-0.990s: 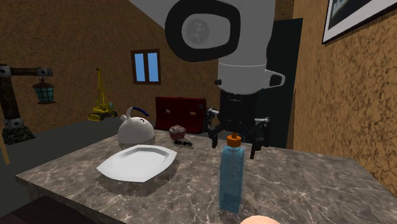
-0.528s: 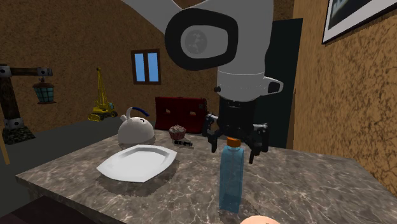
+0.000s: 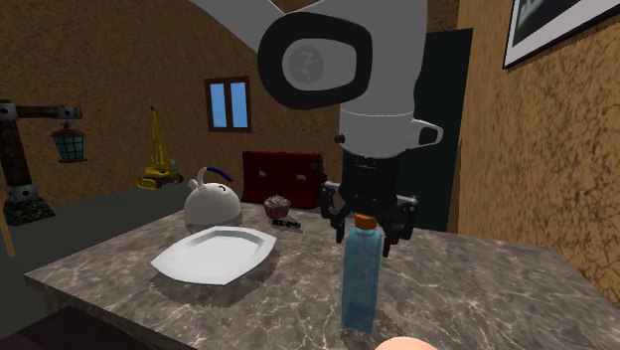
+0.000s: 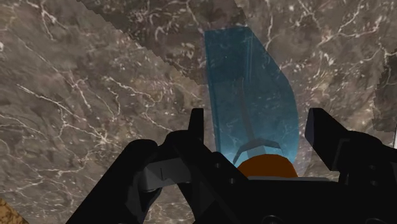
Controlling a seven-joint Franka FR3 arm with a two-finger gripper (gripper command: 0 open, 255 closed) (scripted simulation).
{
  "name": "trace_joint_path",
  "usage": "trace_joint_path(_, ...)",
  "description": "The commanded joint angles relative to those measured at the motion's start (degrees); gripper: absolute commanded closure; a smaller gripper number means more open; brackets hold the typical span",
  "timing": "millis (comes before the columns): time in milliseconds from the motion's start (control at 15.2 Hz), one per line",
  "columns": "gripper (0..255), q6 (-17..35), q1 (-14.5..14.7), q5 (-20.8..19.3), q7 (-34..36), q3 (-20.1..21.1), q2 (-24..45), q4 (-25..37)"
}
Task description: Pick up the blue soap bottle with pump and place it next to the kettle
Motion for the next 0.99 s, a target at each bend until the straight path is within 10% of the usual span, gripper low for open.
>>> trace_joint_path(0, 255, -0.02, 0.01, 0.01, 0.0, 0.02, 0.05, -0.04)
trace_joint_path(924, 255, -6.24, 0.29, -6.09, 5.35, 0.15, -5.06, 3.59)
